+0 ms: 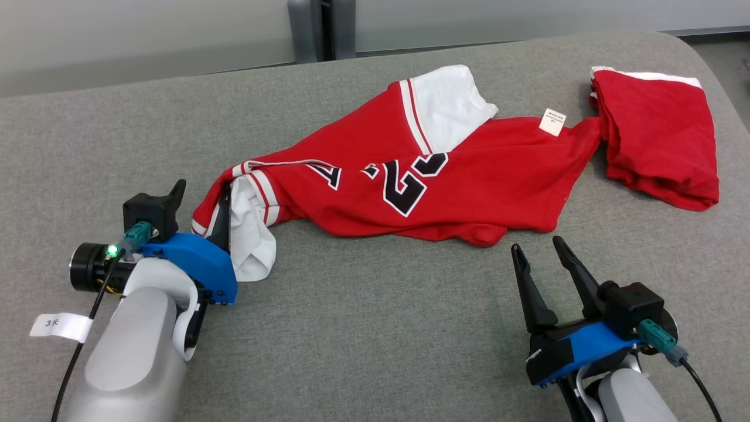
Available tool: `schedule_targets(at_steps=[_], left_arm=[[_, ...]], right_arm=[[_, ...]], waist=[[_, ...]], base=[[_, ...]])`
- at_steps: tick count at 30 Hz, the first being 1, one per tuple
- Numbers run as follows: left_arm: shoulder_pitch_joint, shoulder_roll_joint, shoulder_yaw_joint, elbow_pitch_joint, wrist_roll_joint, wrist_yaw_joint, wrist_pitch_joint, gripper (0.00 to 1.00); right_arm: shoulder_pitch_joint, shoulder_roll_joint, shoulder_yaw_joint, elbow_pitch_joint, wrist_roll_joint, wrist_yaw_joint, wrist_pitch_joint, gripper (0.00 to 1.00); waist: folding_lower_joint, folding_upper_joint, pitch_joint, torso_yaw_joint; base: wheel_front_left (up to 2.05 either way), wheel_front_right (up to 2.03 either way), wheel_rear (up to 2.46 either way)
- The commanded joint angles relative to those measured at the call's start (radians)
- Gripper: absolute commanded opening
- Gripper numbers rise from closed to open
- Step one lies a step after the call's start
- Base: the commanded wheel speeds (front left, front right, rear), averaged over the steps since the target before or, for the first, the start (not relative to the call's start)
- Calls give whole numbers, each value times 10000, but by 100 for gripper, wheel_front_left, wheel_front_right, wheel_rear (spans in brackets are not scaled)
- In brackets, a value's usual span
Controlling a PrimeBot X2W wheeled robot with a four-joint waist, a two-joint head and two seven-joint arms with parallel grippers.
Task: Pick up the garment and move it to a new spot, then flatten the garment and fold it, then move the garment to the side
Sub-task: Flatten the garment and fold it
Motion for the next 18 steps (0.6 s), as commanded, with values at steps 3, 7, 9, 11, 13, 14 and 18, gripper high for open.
schedule_targets(at_steps=[3,7,9,11,13,14,18], left_arm=[[-383,104,-139,345,79,-100,61,49],[-653,23,-299,681,43,-203,-13,0],[-742,-53,-358,771,-12,-267,-104,0],[-807,-195,-281,732,-193,-296,-344,0],[-801,-390,-164,597,-467,-375,-526,0],[-763,-469,-143,489,-593,-398,-599,0],[-362,-753,-397,-254,-893,-529,-682,0]], right_arm=[[-111,-7,44,-33,76,1,-35,100],[-95,-7,77,-36,111,1,-35,100],[-76,-7,90,-50,112,1,-35,100],[-54,-7,90,-63,119,1,-35,100],[-19,-7,39,-56,111,1,-35,100],[15,-7,9,-44,90,1,-35,100],[118,-7,-125,7,17,1,-35,100]], waist=[[-2,0,9,-60],[-2,0,-23,-68],[-2,0,-57,-57],[-2,0,-102,-39],[-2,0,-167,7],[-2,0,-214,39],[-2,0,-474,188]], base=[[0,0,0],[0,0,0],[0,0,0],[0,0,0],[0,0,0],[0,0,0],[0,0,0]])
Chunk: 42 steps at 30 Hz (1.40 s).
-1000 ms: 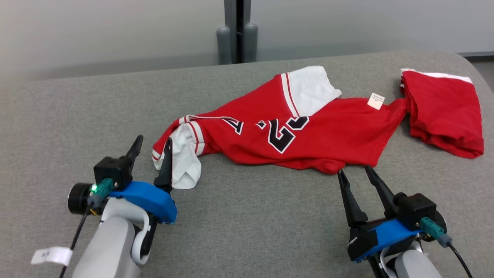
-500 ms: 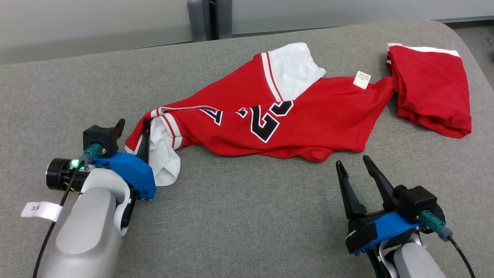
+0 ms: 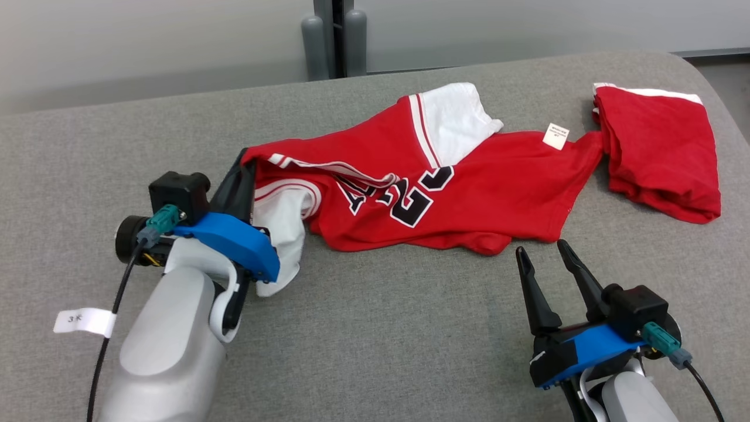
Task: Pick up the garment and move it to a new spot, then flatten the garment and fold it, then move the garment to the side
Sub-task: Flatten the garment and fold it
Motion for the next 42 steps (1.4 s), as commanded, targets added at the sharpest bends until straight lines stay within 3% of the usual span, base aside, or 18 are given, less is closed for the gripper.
schedule_targets(at_steps=[1,6,11,17,23,26,30,36,42], left_arm=[[341,-114,-181,-524,-122,-78,-8,0],[1067,-176,-622,-2540,-194,-90,257,0],[2138,-363,-1027,-5453,-533,130,1186,0],[3243,-192,-1380,-8768,-402,830,2380,0],[3865,-235,-1398,-10223,-824,1224,3071,0],[4110,-176,-867,-9881,-1176,1526,3087,0],[3903,134,304,-8375,-1640,1773,2808,0],[3023,603,2033,-5252,-2262,1973,1796,0],[2159,934,2757,-3053,-2432,1940,918,0]], right_arm=[[105,-9,-78,9,-39,1,-35,100],[283,-9,-210,57,-60,1,-35,100],[456,-9,-348,100,-29,1,-35,100],[426,-10,-544,4,-44,1,-35,100],[335,-9,-787,-100,-91,1,-35,100],[211,-9,-838,-154,-82,1,-35,100],[47,-9,-870,-210,-57,1,-34,100],[-234,-10,-931,-292,-158,1,-35,100],[-381,-9,-1097,-364,-285,1,-35,100]], waist=[[-1,0,-163,76],[-1,0,-617,281],[-1,0,-991,416],[-1,0,-982,477],[-1,0,-680,528],[-1,0,-439,530],[-1,0,-77,502],[-1,0,479,355],[-1,0,850,181]], base=[[0,0,0],[0,0,0],[0,0,0],[0,0,0],[0,0,0],[0,0,0],[0,0,0],[0,0,0],[0,0,0]])
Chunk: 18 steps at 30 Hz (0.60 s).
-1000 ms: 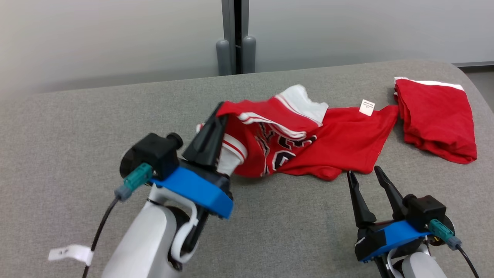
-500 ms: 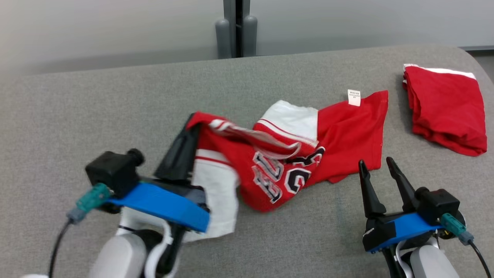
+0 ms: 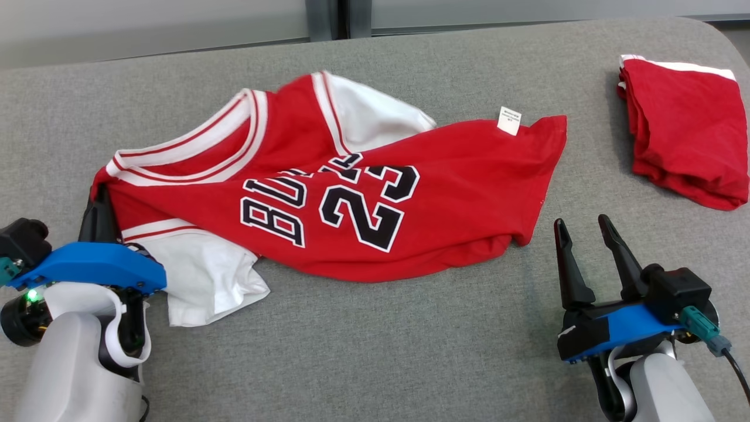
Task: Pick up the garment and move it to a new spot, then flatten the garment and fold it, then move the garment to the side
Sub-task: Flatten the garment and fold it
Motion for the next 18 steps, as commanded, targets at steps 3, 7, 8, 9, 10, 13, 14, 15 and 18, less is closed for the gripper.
schedule_targets(at_steps=[3,7,8,9,10,13,14,15,18], left_arm=[[-326,131,140,541,-56,-78,-263,0],[-607,122,139,1323,-75,-194,-603,22],[-645,100,91,1469,-36,-254,-703,48],[-666,53,37,1608,-4,-328,-802,100],[-689,10,-3,1739,15,-401,-905,100],[-678,-62,-266,1937,210,-626,-1274,100],[-630,-93,-357,1960,305,-703,-1383,100],[-564,-127,-454,1952,396,-790,-1490,100],[-291,-288,-655,1777,585,-961,-1737,100]], right_arm=[[-161,-9,-66,-34,-77,1,-35,100],[-135,-10,-63,31,-101,1,-35,100],[-138,-10,-50,46,-100,1,-35,100],[-136,-9,-37,67,-99,1,-35,100],[-128,-9,-23,91,-100,1,-35,100],[-37,-10,-11,180,-114,1,-35,100],[-3,-10,-14,204,-113,1,-35,100],[27,-10,-18,232,-121,1,-35,100],[124,-10,-49,294,-159,1,-35,100]], waist=[[-1,0,42,-11],[-1,0,-17,-18],[-1,0,-50,-10],[-1,0,-94,4],[-1,0,-146,20],[-1,0,-347,82],[-1,0,-426,105],[-1,0,-514,129],[-1,0,-809,206]], base=[[0,0,0],[0,0,0],[0,0,0],[0,0,0],[0,0,0],[0,0,0],[0,0,0],[0,0,0],[0,0,0]])
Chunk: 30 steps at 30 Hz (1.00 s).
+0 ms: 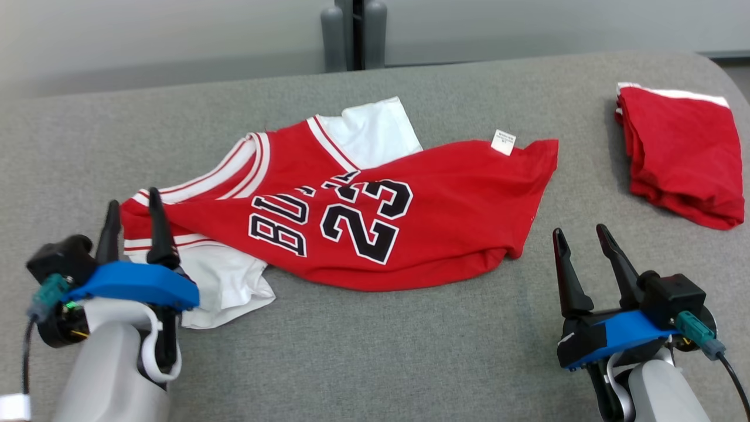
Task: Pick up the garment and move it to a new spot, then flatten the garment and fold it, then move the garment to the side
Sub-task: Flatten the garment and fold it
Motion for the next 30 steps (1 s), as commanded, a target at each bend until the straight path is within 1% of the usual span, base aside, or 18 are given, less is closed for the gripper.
schedule_targets(at_steps=[1,2,5,13,18,22,25,27,30], left_arm=[[260,-96,-69,-187,136,-111,-156,100],[386,-128,-142,-344,199,-225,-198,100],[982,-207,-262,-770,488,-298,-285,100],[2982,-654,-195,-2238,1177,-78,-327,100],[3939,-859,-171,-2851,1401,-1,-328,100],[4268,-966,-243,-3041,1492,1,-331,100],[4297,-993,-296,-3089,1587,35,-331,100],[4236,-1015,-336,-3138,1621,24,-332,100],[4146,-1051,-413,-3234,1684,24,-332,100]], right_arm=[[122,-10,-30,45,-82,1,-35,100],[163,-10,-48,59,-100,1,-35,100],[326,-10,-74,153,-111,1,-35,100],[703,-10,-37,349,-153,1,-35,100],[936,-9,-67,485,-227,1,-35,100],[991,-9,-10,772,-343,1,-35,100],[711,-13,-123,1206,-496,1,-16,100],[273,-15,-362,1502,-754,1,172,100],[-410,-13,-968,2005,-1298,1,859,100]], waist=[[-1,0,-218,12],[-1,0,-328,37],[-1,0,-679,118],[-1,0,-1506,292],[-1,0,-1824,444],[-1,0,-1921,574],[-1,0,-1884,702],[-1,0,-1794,800],[-1,0,-1578,956]], base=[[0,0,0],[0,0,0],[0,0,0],[0,0,0],[0,0,0],[0,0,0],[0,0,0],[0,0,0],[0,0,0]])
